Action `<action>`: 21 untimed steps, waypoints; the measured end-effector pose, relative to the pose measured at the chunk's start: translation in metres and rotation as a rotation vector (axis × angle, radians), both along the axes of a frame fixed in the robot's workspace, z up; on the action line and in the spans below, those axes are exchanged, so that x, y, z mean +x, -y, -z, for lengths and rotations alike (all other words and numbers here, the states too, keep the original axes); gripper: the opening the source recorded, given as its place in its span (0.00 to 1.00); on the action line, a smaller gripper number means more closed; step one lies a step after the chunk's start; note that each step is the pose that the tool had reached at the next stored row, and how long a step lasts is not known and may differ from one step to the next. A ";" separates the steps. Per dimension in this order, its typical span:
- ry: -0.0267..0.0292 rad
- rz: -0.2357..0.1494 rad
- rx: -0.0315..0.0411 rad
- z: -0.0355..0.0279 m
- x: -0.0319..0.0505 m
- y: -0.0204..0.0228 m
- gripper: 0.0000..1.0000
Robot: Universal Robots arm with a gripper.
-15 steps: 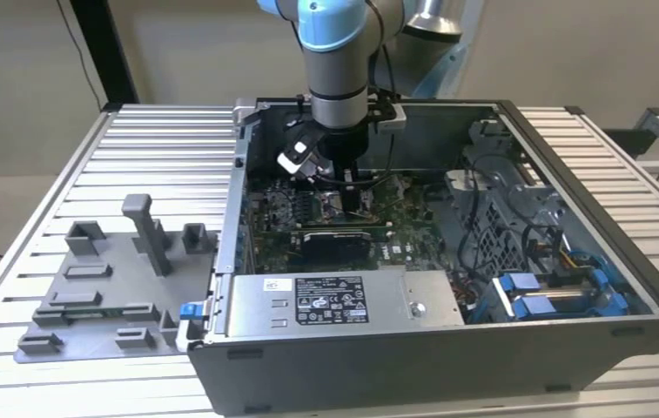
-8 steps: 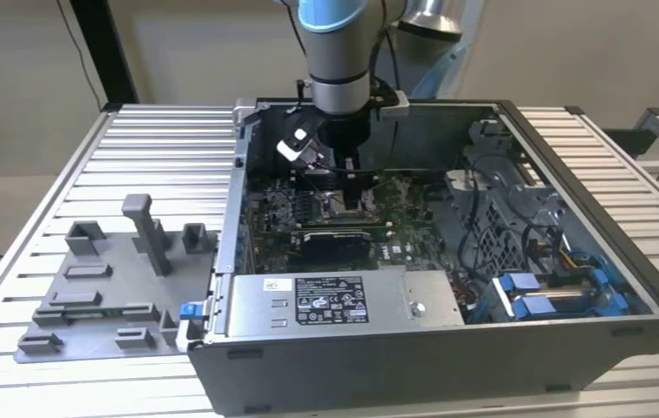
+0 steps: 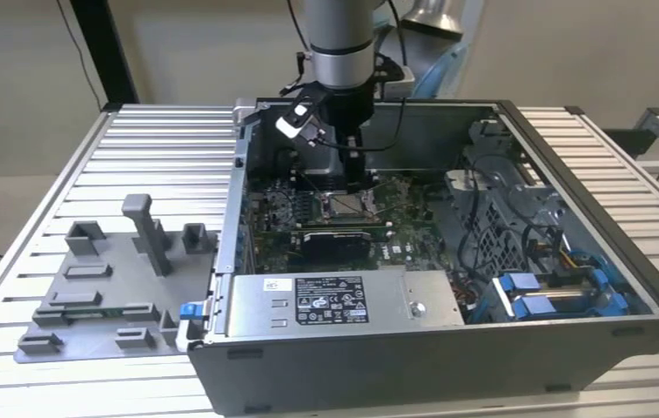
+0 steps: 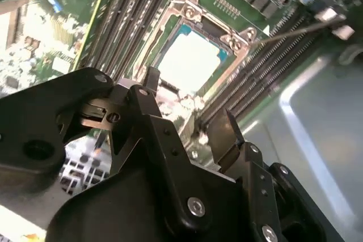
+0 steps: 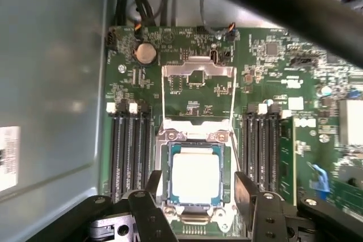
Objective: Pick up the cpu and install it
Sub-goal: 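Pick up the cpu and move it towards the insertion slot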
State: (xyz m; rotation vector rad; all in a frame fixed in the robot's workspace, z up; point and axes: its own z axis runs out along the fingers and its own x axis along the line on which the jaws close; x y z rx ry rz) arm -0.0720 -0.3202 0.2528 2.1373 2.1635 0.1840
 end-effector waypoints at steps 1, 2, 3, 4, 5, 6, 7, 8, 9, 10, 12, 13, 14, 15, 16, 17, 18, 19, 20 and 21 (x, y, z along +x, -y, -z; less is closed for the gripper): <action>0.0000 0.000 0.0002 -0.0043 0.0000 0.0000 1.00; -0.0001 0.000 0.0004 -0.0063 0.0000 0.0000 1.00; 0.0001 0.000 0.0007 -0.0063 0.0001 0.0000 1.00; 0.0001 0.000 0.0008 -0.0064 0.0001 0.0000 1.00; 0.0000 0.000 0.0006 -0.0066 0.0000 0.0000 1.00; 0.0000 0.000 0.0006 -0.0068 0.0000 0.0000 0.00; -0.0001 0.000 0.0005 -0.0070 0.0000 0.0000 0.00; 0.0000 0.000 0.0006 -0.0071 0.0000 0.0000 0.00; 0.0000 0.000 0.0006 -0.0073 0.0000 0.0000 0.00; -0.0001 0.000 0.0006 -0.0074 0.0000 0.0000 0.00; 0.0000 0.000 0.0006 -0.0077 0.0000 0.0000 0.00; 0.0000 0.000 0.0006 -0.0078 0.0000 0.0000 0.00; -0.0001 0.000 0.0006 -0.0085 0.0000 0.0000 0.00; 0.0000 0.000 0.0006 -0.0090 0.0000 0.0000 0.00; -0.0001 0.000 0.0005 -0.0092 0.0000 0.0000 0.00; 0.0000 0.000 0.0006 -0.0093 0.0000 0.0000 0.00; -0.0001 0.000 0.0005 -0.0096 0.0000 0.0000 0.00; -0.0001 0.000 0.0006 -0.0098 0.0000 0.0000 0.00; 0.0000 0.000 0.0006 -0.0102 0.0000 0.0000 0.00; -0.0001 0.000 0.0005 -0.0107 0.0000 0.0000 0.00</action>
